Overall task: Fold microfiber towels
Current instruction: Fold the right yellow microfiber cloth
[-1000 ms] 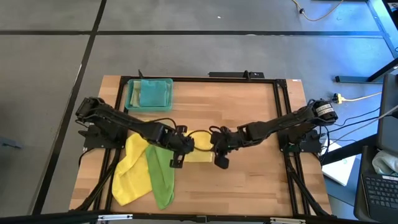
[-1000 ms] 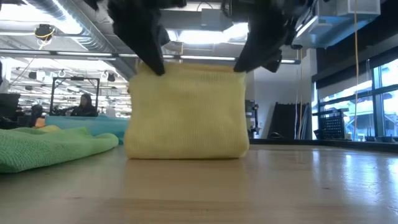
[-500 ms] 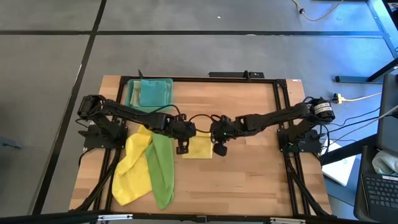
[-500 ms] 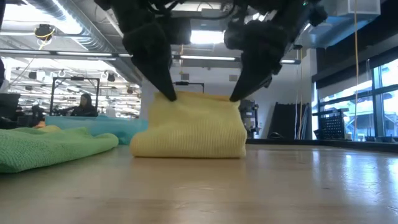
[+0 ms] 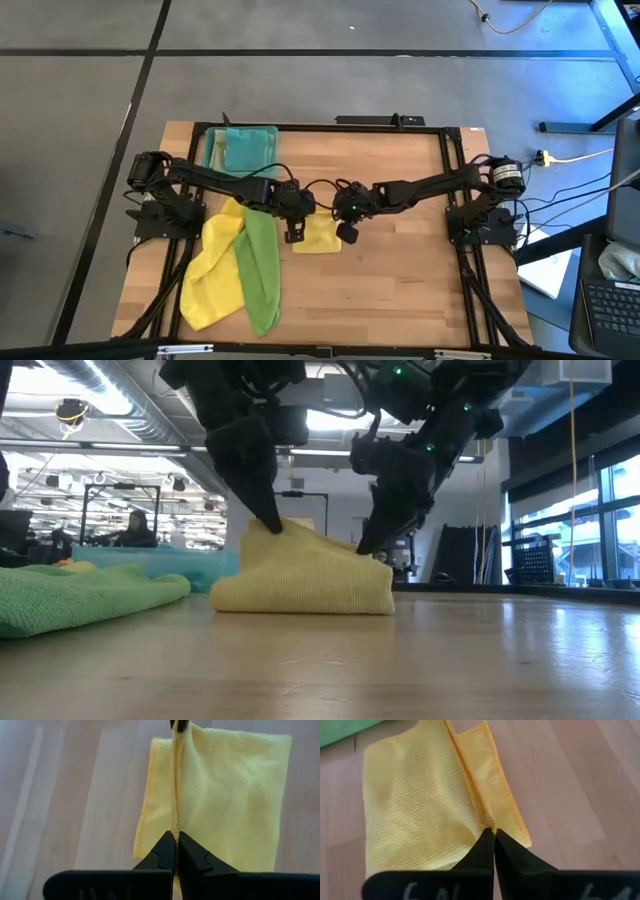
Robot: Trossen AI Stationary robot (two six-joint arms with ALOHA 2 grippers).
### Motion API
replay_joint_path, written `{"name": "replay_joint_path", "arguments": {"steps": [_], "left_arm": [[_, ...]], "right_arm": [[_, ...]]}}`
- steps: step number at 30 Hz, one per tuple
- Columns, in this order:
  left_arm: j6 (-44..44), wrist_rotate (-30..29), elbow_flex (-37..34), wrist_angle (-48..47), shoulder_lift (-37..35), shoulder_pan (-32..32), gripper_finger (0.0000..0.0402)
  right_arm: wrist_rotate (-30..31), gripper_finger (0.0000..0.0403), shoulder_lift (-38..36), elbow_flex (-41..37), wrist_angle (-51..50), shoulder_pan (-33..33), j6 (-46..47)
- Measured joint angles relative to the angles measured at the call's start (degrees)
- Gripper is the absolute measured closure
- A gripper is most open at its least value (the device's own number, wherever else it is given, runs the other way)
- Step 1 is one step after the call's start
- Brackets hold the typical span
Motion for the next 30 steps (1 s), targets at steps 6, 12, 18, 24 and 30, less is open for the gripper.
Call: {"name": "replay_joint_path", "arguments": {"steps": [6,12,18,24,30], "left_arm": [[0.05,0.02,0.19,1.73,2.43,-0.04,0.0402],[0.05,0.02,0.02,1.97,6.17,-0.02,0.0402],[-0.11,-0.39,0.11,2.27,8.07,-0.02,0.0401],[-0.11,-3.24,0.11,2.15,8.23,-0.02,0.0401],[-0.11,-3.31,0.11,2.18,8.23,0.03,0.0401]], "right_arm": [[0.07,0.0398,0.32,0.02,0.0,-0.08,-1.17],[0.14,0.0398,0.34,0.04,-0.63,-0.64,-1.25],[0.66,0.0398,0.35,0.04,-0.83,-1.36,-1.31],[0.16,0.039,1.93,0.04,-0.78,-1.81,-1.13],[-0.01,0.0385,2.35,0.07,-0.59,-1.79,-1.11]]}}
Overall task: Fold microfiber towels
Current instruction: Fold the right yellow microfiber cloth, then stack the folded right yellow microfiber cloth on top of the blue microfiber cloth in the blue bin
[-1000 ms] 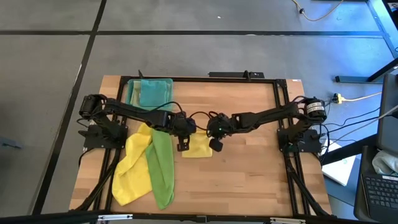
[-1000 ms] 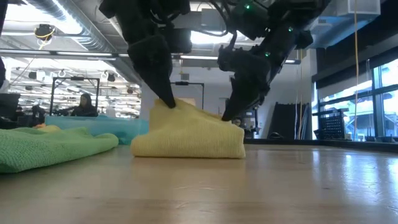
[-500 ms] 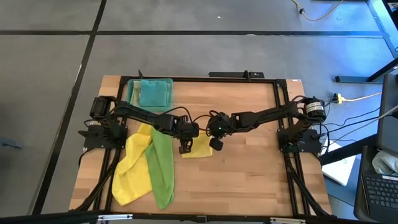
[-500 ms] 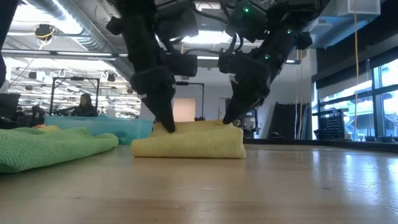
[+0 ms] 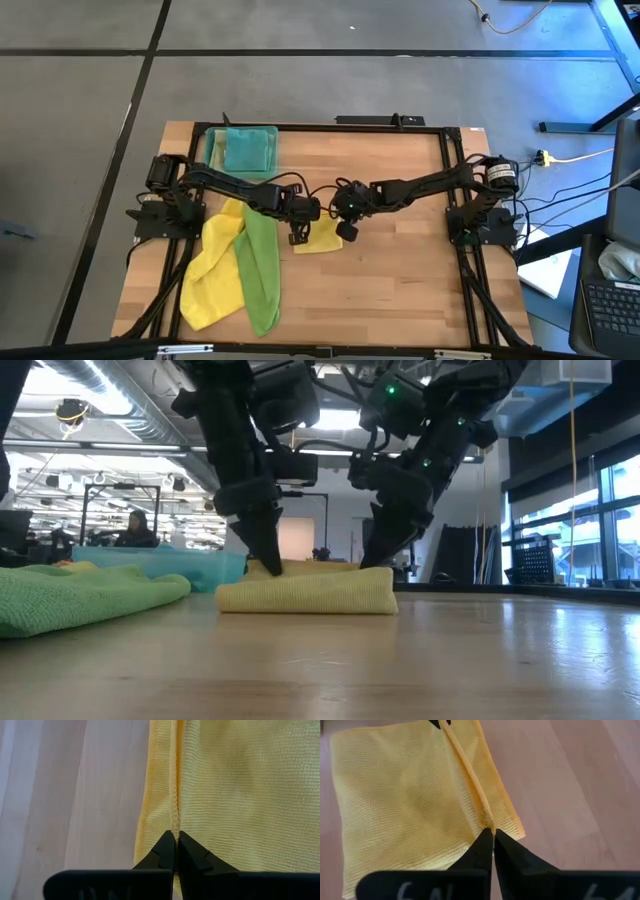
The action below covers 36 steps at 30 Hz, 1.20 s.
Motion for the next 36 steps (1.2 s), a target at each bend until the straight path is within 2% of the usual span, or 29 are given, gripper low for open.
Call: {"name": "replay_joint_path", "arguments": {"steps": [5,11,18,21,25,29,36], "left_arm": [[0.0,-1.05,0.0,0.07,0.0,0.0,0.0397],[0.17,-3.38,0.0,0.41,0.0,0.5,0.0357],[0.13,-3.4,-0.02,-0.21,-0.26,1.5,0.0312],[-0.07,-3.75,-0.04,-2.92,-1.78,1.5,0.0305],[-1.87,-5.55,-0.09,-6.88,-5.38,1.46,0.0306],[-5.71,-5.81,-0.09,-8.59,-10.9,1.16,0.0307],[-11.94,-6.94,-0.09,-8.53,-19.75,-0.66,0.0307]], "right_arm": [[0.04,0.0385,0.02,0.0,0.31,-0.07,0.02],[0.07,0.037,0.01,0.0,0.16,-0.07,2.62],[0.05,0.0296,-0.34,0.03,-0.75,-0.07,8.18],[-0.82,0.0259,-1.62,0.95,-4.68,-0.07,12.44],[-3.59,0.0215,-5.45,2.53,-10.11,-0.19,21.96],[-12.5,0.0183,-9.48,2.73,-9.59,-0.41,39.46],[-13.21,0.0159,-7.36,0.06,-7.01,5.43,58.41]]}}
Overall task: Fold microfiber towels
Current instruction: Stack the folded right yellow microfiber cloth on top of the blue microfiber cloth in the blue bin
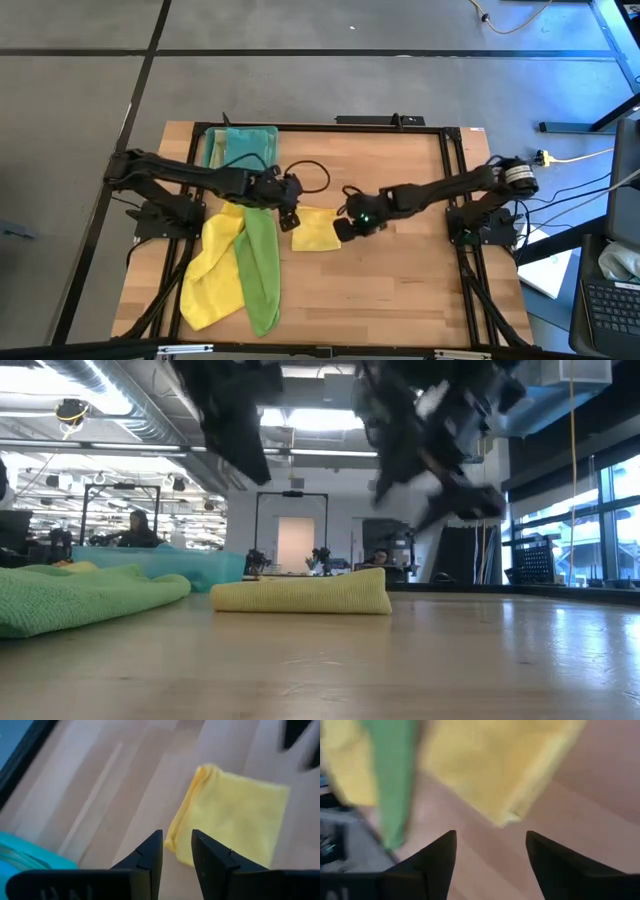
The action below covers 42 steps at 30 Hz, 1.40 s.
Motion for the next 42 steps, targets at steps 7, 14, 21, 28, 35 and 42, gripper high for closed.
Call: {"name": "replay_joint_path", "arguments": {"steps": [7,14,21,28,35,42], "left_arm": [[-1.44,-1.18,0.04,-1.73,-4.66,-3.71,0.0307],[-1.45,-1.25,0.04,-9.0,-6.22,-8.22,0.0307],[-2.98,-1.72,0.02,-15.21,-8.77,-13.97,0.0307],[-7.75,-3.19,0.04,-19.88,-12.73,-17.61,0.0307],[-9.42,-7.16,0.07,-21.2,-14.53,-18.22,0.0307],[-12.37,-7.22,0.07,-21.06,-14.61,-18.14,0.0308]], "right_arm": [[2.97,0.0133,5.84,-6.21,15.48,0.3,13.35],[5.33,0.0128,11.64,-5.81,19.82,0.19,19.64],[8.64,0.0128,13.65,-5.75,22.04,0.34,20.03],[5.81,0.0128,13.64,-5.99,23.11,0.13,19.25],[6.98,0.0128,12.52,-4.25,18.29,-0.21,13.89],[6.96,0.0128,12.41,-4.19,17.27,-1.97,9.0]]}}
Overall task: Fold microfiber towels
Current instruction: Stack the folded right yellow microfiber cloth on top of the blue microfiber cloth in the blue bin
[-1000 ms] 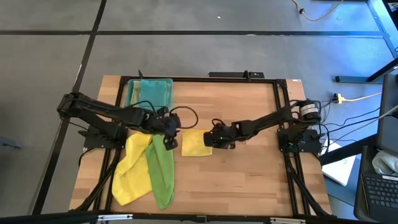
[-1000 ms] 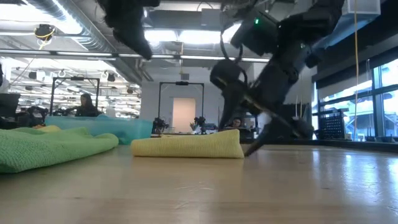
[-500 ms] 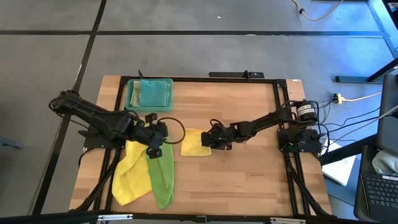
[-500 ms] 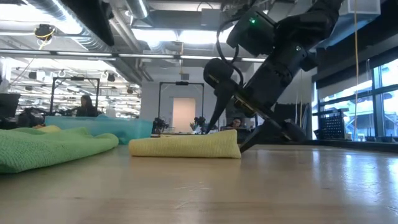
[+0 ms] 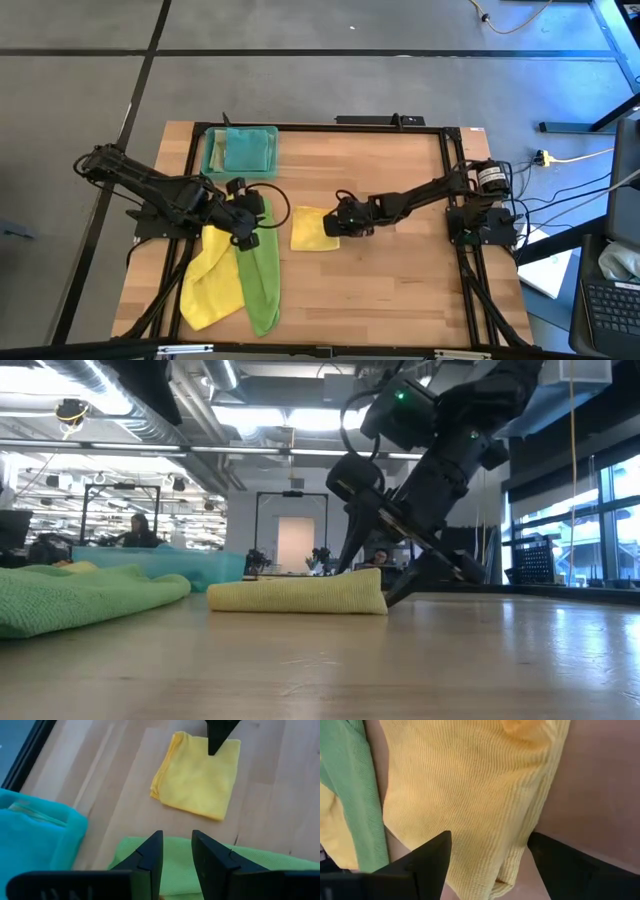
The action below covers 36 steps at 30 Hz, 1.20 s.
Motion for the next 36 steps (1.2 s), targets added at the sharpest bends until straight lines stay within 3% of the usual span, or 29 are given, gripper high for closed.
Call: {"name": "replay_joint_path", "arguments": {"steps": [10,27,31,36], "left_arm": [[-2.97,0.88,0.0,0.0,0.0,0.0,0.0308],[-5.54,3.98,0.0,-0.2,0.04,0.0,0.0308],[-5.54,3.98,0.0,-0.22,0.04,0.0,0.0308],[-5.54,3.98,0.0,-0.21,0.04,0.0,0.0308]], "right_arm": [[2.11,0.0151,0.86,0.14,-2.32,-0.38,-3.32],[8.42,0.0198,4.09,0.31,2.99,0.55,-3.3],[9.8,0.0239,4.34,0.28,3.47,1.13,-4.2],[10.88,0.0336,4.52,0.17,2.41,1.48,-5.07]]}}
